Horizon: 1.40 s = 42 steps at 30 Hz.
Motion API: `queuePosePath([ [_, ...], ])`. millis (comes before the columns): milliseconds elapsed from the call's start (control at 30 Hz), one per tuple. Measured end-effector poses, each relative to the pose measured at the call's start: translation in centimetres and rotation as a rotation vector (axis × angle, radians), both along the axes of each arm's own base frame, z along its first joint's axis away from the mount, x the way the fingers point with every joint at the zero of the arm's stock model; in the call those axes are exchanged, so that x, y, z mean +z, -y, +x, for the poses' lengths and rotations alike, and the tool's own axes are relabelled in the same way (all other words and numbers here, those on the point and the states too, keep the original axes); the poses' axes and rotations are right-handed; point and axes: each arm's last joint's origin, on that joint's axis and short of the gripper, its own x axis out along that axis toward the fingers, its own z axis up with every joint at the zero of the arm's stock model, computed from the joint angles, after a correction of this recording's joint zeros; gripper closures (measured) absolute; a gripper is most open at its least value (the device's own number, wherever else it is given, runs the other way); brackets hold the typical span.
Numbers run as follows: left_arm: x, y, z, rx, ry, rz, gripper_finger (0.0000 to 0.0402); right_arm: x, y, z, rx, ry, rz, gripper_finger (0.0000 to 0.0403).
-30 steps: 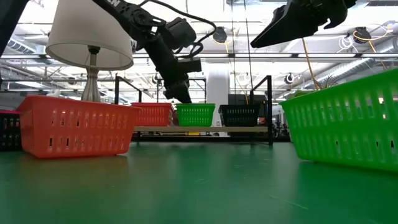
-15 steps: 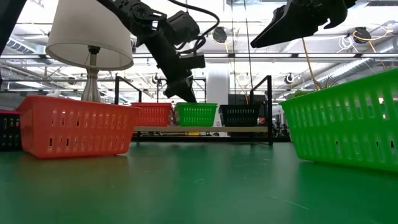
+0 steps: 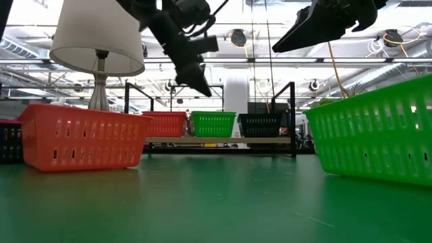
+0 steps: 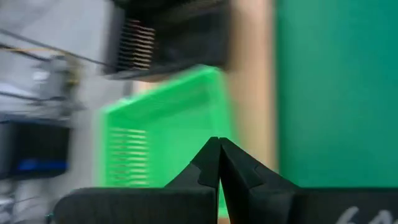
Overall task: Stack baskets on shelf by color
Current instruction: Adjust the green bin on the shelf
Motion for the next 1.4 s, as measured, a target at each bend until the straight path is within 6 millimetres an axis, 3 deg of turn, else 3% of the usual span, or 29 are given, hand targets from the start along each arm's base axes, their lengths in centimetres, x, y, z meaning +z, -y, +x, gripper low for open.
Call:
queuePosePath([
  [167,-2.4,1.6,-0.8,-0.037,-0.127,-0.062,0.0398,0.0,0.0,0.0,0.001,0.0,-0.002,0.0243],
  [400,-4.1,1.3,-1.3,0.023,-0.121,-0.009,0.0391,0.0,0.0,0.0,0.008,-0.002,0.003,0.0243],
  [1000,-4.0,-1.6,-1.9,0.094,-0.103,0.002,0.0389,0.0,-0.1,0.0,0.022,-0.004,0.014,0.0243],
  [1233,-3.8,-0.7,-1.6,0.08,-0.097,-0.001,0.0395,0.0,-0.1,0.0,0.022,-0.004,0.014,0.0243],
  [1400,-1.8,1.3,-0.9,0.055,-0.033,0.041,0.0382,0.0,-0.1,0.0,0.022,-0.004,0.013,0.0243],
])
